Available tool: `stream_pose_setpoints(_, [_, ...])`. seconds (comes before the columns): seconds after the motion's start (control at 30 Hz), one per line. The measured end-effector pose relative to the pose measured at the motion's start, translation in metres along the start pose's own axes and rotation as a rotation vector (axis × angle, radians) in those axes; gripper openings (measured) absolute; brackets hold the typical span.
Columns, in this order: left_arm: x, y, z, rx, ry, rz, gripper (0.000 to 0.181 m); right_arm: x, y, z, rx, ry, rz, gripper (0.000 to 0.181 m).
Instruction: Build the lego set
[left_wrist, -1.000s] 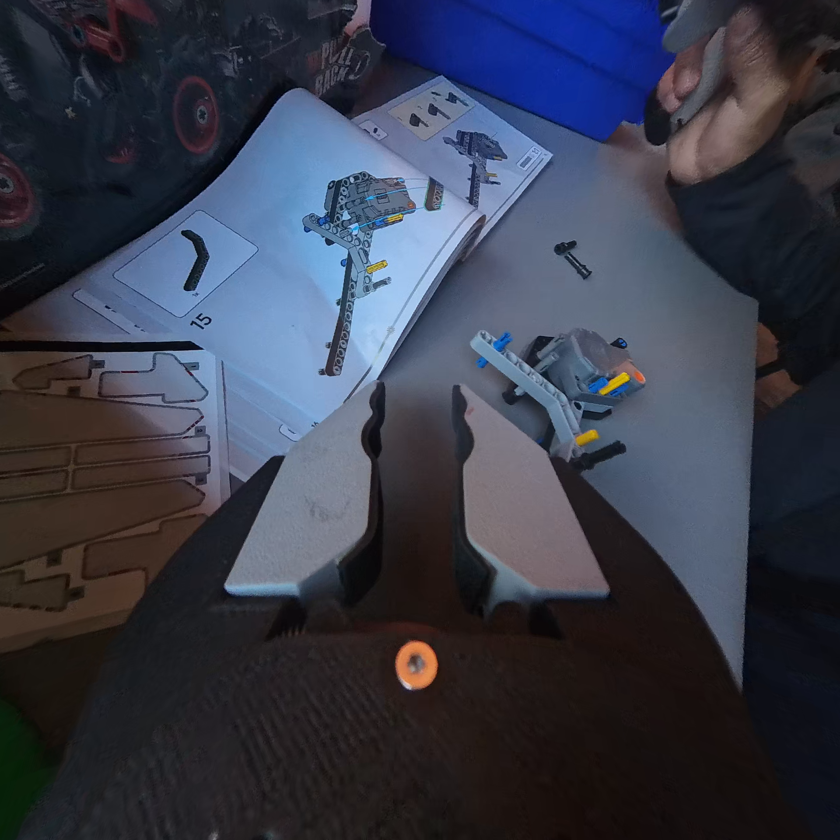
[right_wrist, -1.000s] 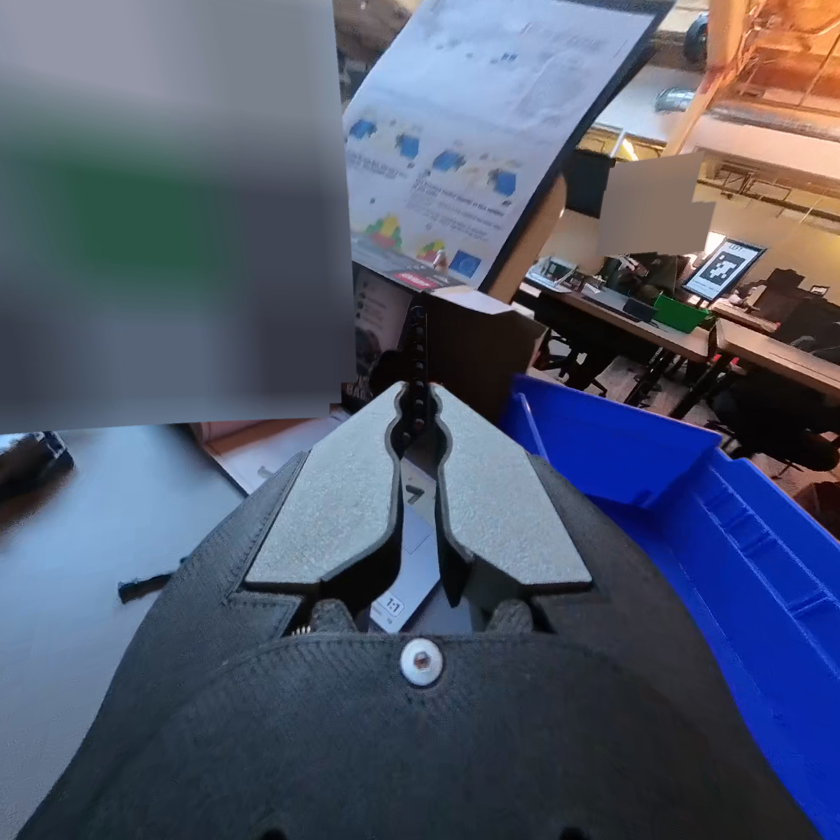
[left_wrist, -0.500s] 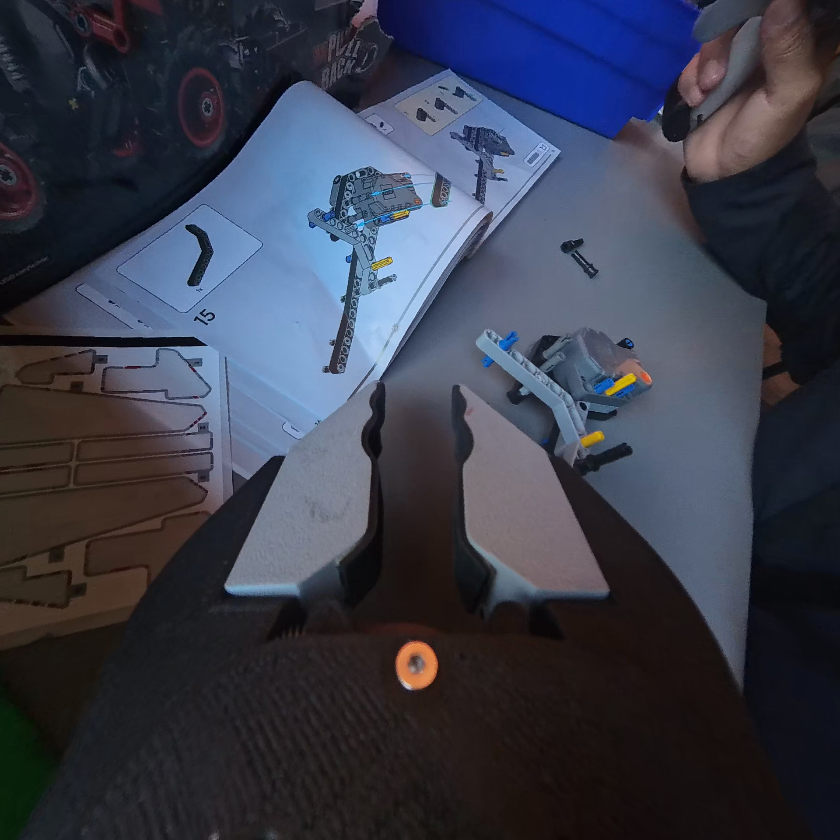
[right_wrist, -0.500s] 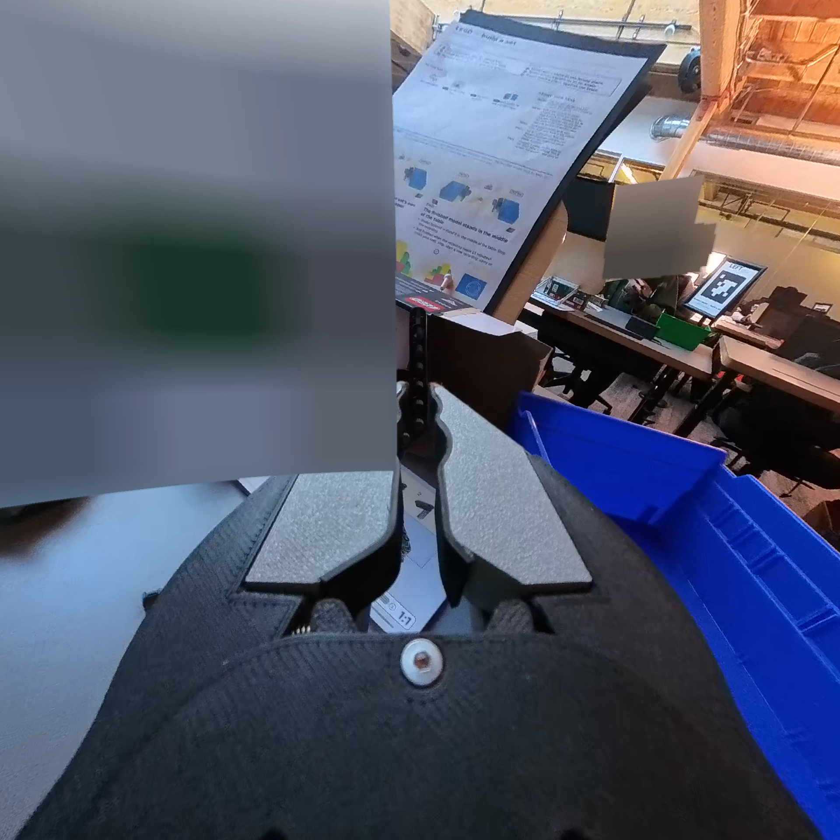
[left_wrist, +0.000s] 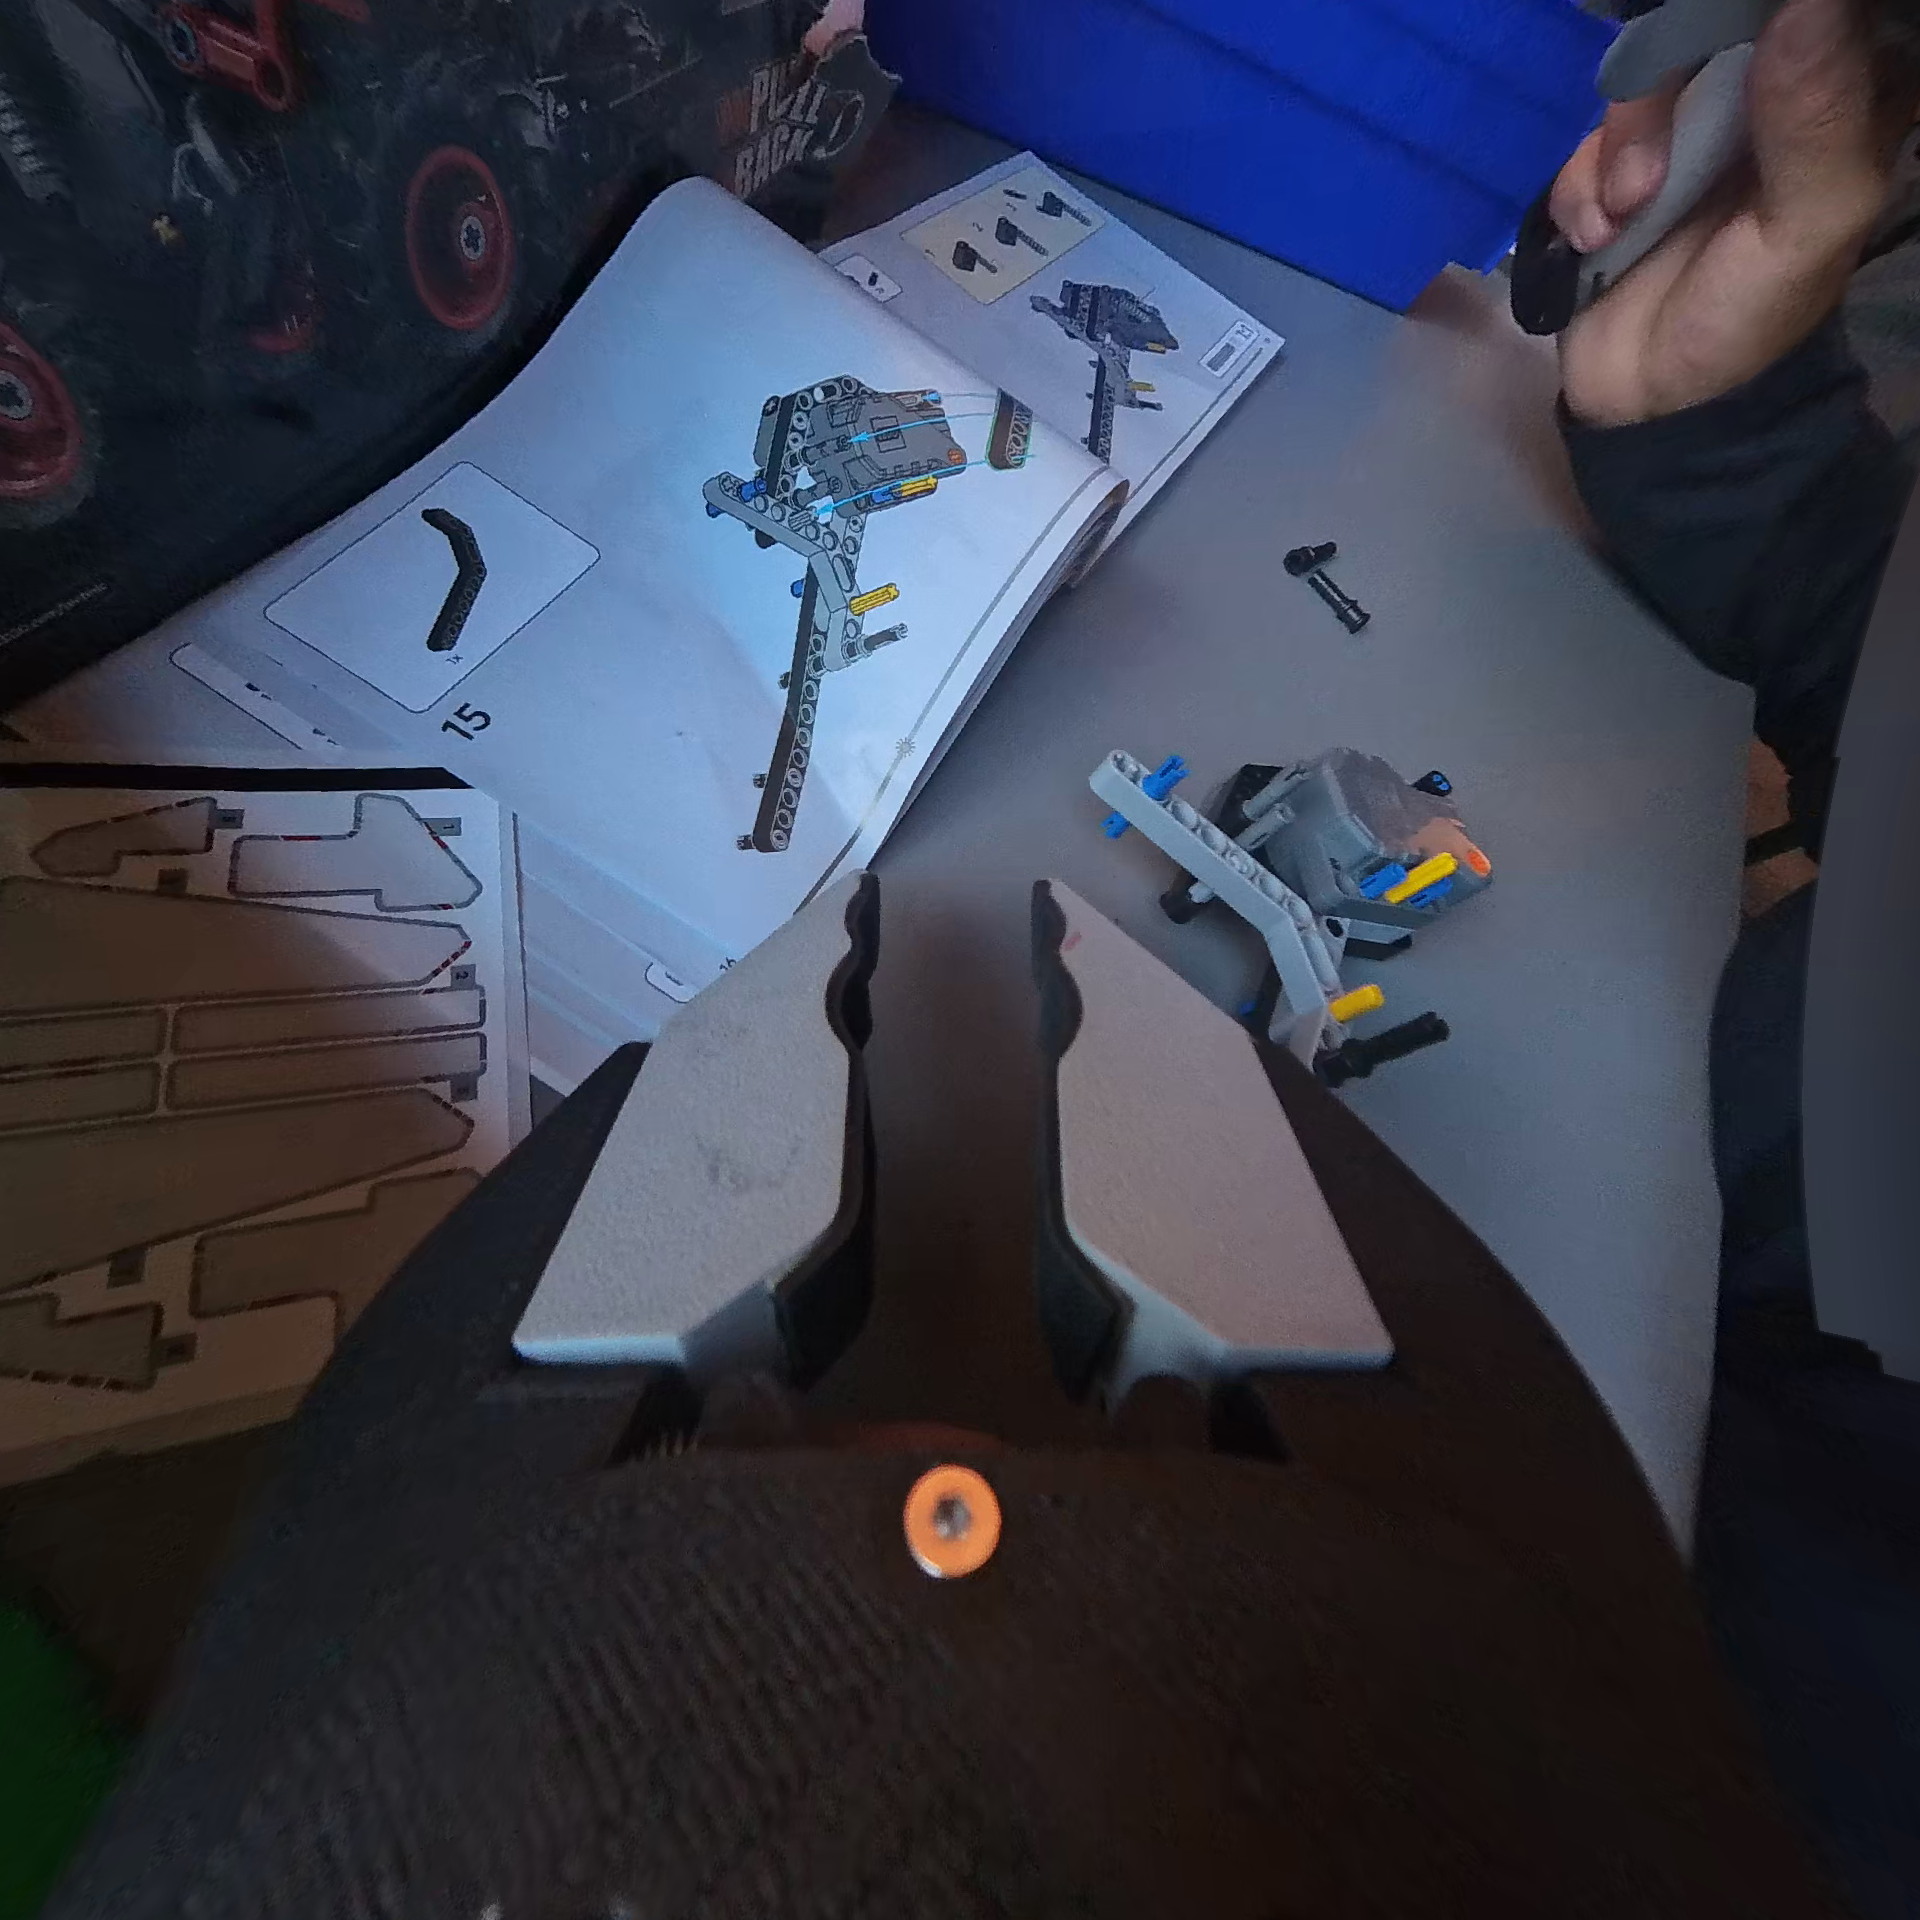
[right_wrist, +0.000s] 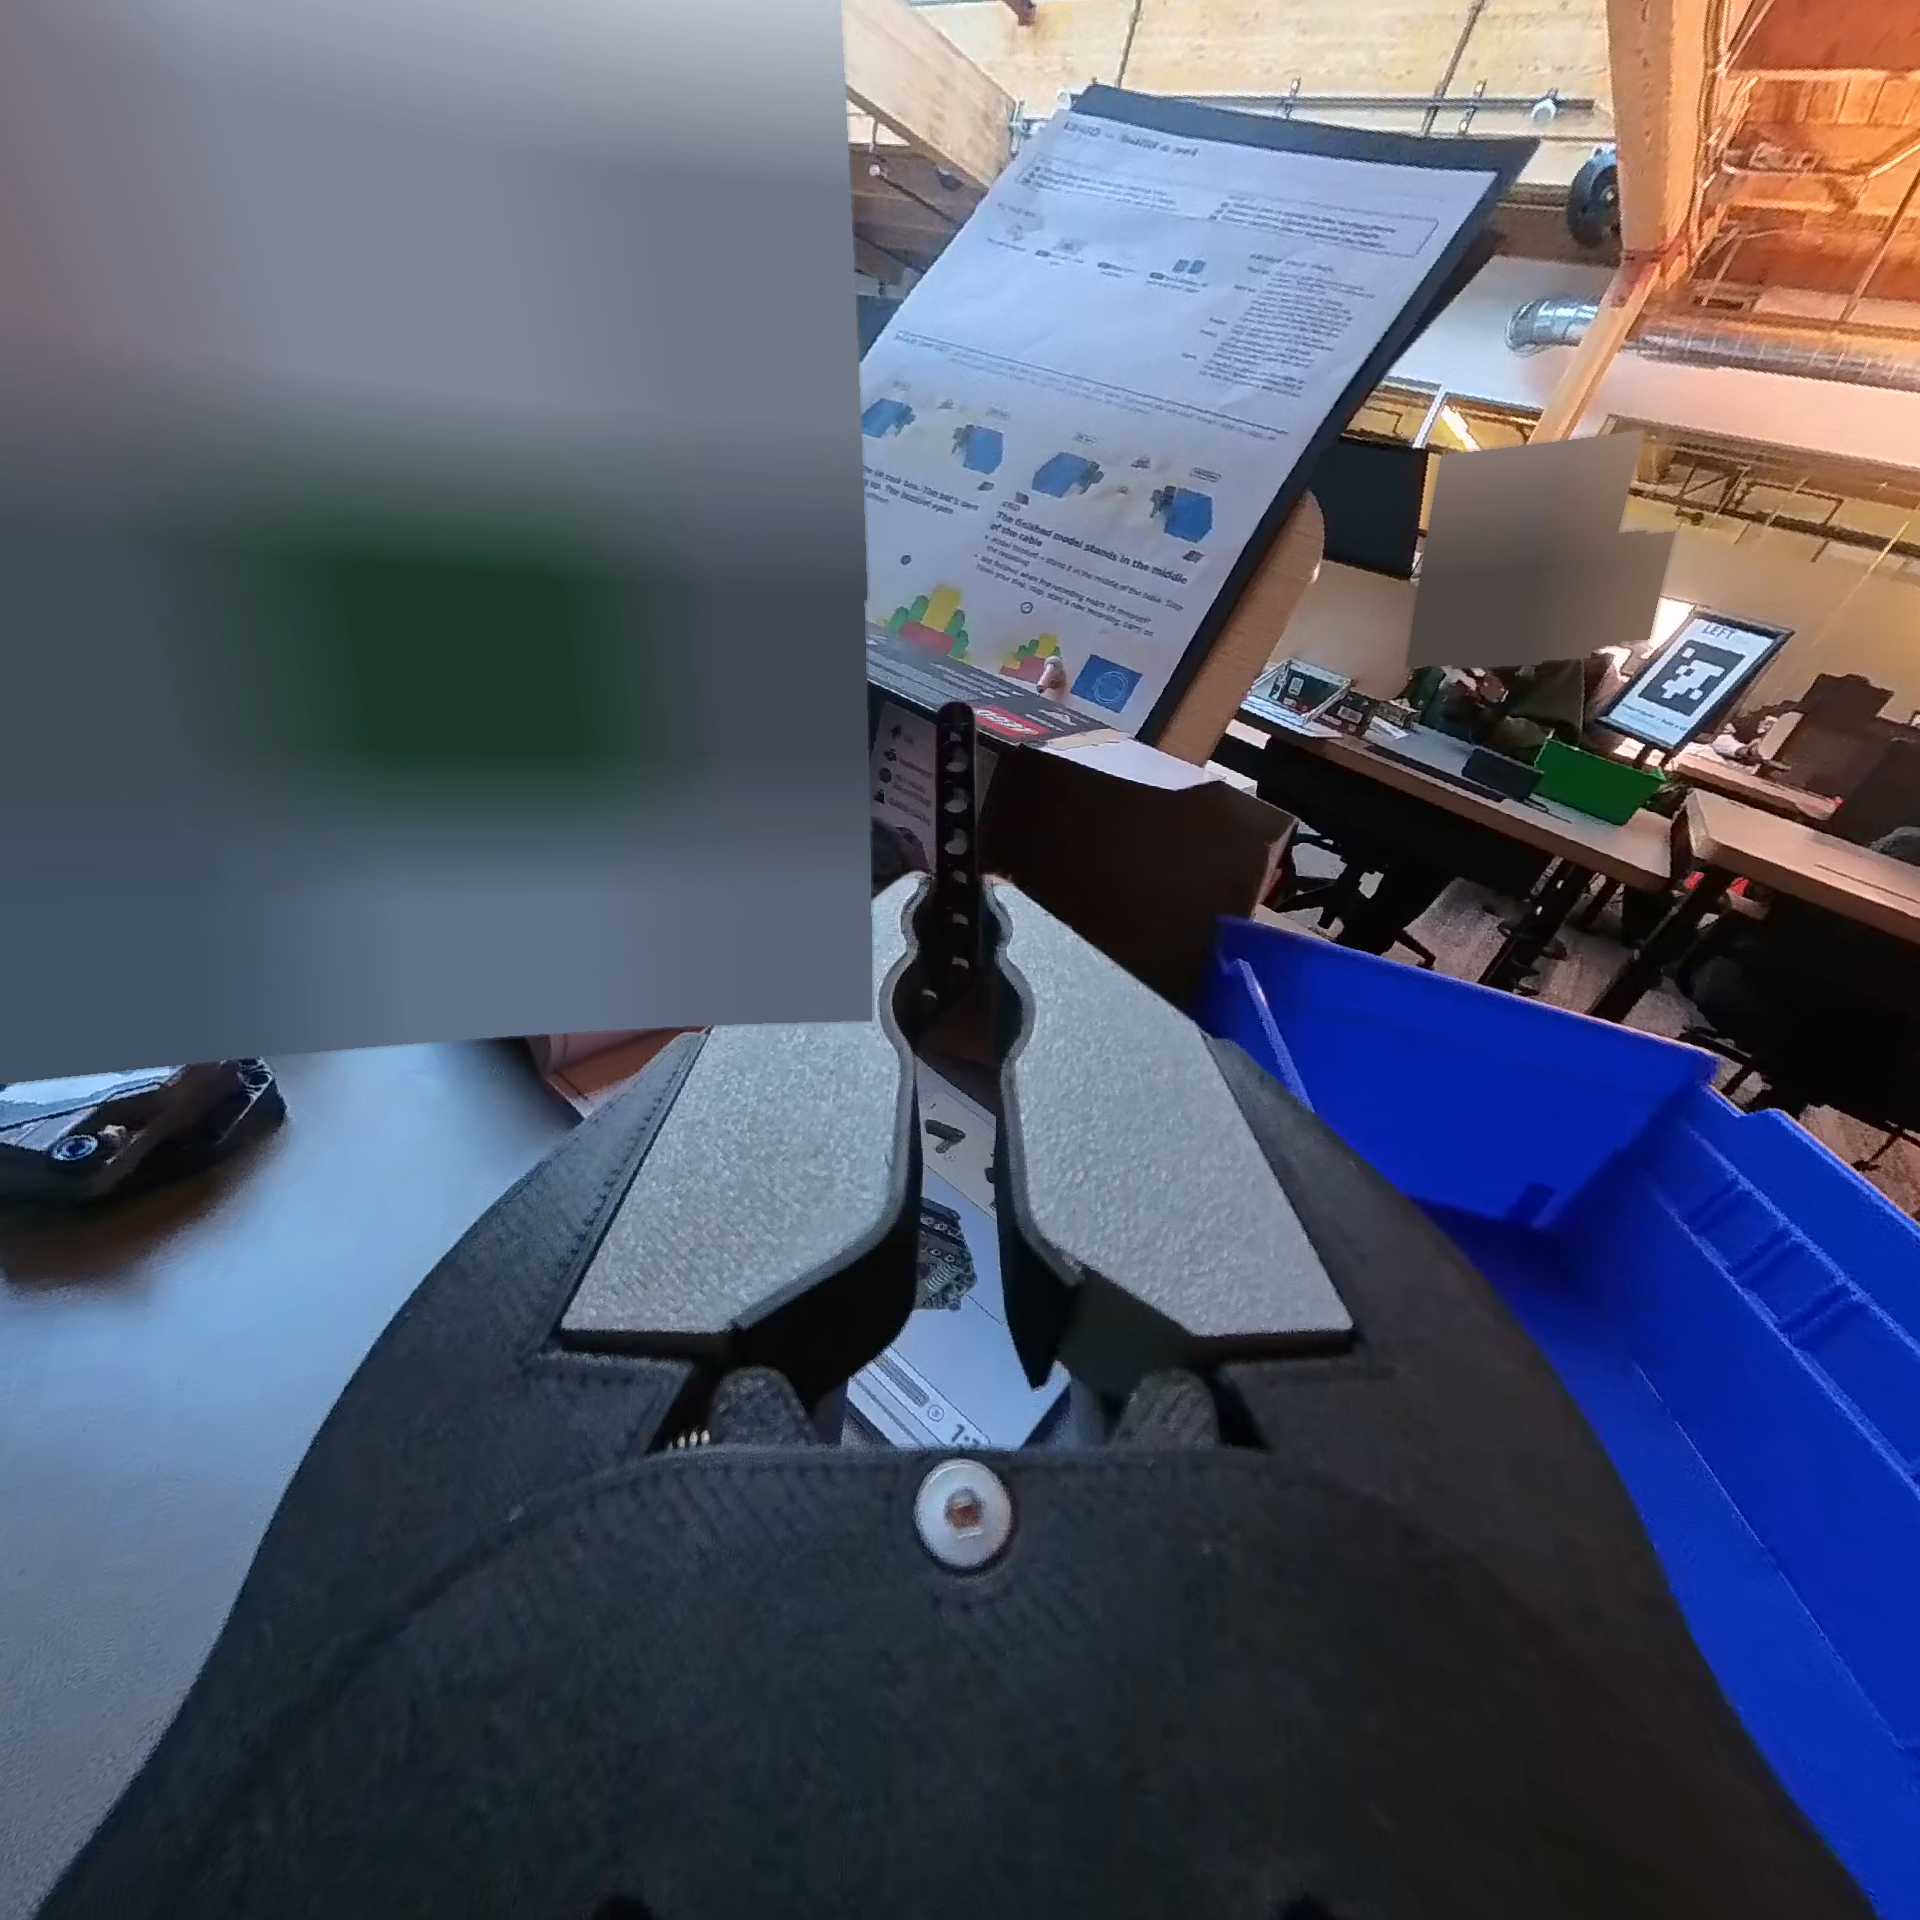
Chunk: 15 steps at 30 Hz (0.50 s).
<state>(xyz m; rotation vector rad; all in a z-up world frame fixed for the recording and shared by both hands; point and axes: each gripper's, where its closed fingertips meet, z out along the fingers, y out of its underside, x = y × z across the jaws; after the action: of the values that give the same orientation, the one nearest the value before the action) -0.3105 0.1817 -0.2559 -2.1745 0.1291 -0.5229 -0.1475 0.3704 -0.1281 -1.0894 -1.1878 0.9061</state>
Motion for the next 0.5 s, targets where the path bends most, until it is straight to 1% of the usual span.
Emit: stream_pose_setpoints(0.5, [0.001,-0.0003,-0.0005,0.004,0.006,0.004,0.027,-0.0047,0.0087,0.0053,-0.031,-0.016,-0.005,0.003])
